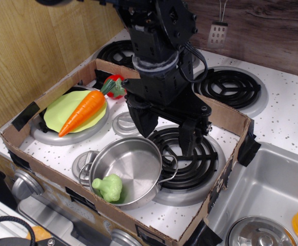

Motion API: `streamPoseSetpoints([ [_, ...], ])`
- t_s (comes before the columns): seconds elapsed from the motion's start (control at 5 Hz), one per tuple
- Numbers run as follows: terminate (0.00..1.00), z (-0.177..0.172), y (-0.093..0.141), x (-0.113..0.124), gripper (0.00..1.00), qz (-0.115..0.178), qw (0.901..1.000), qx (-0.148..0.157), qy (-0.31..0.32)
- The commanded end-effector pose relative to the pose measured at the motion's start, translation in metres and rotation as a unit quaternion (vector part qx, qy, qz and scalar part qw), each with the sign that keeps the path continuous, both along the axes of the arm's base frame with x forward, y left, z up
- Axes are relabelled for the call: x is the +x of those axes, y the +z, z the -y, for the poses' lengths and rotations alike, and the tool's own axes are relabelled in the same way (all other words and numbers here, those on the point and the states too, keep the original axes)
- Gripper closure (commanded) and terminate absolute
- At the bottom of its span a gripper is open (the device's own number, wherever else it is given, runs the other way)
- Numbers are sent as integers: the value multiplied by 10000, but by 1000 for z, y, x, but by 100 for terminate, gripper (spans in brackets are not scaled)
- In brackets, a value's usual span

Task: Take carrot off plate

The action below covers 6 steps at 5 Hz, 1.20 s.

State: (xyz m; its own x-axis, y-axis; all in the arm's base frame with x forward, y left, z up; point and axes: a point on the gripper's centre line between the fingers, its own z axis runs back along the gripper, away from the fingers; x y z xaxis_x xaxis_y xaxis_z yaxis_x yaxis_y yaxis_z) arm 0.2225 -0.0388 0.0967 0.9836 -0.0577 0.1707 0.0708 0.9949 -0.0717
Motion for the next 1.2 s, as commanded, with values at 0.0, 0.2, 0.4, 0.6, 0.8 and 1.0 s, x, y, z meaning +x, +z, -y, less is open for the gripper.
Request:
streamPoseSetpoints([
  [0.0, 0, 0, 0, 0, 0, 0, 10000, 0, 0],
  [0.2, 0, -11, 5, 10, 0, 131, 9997, 28, 221],
  [0.4, 0, -35, 13, 28, 0, 389, 9987, 222, 232],
  [0.6, 0, -59, 23, 29, 0, 588, 9952, 585, 513],
  [0.8, 0, -88, 30, 28, 0, 689, 9900, 930, 809],
  [1.0, 0, -118, 26, 30, 0, 466, 9869, 945, 1223],
])
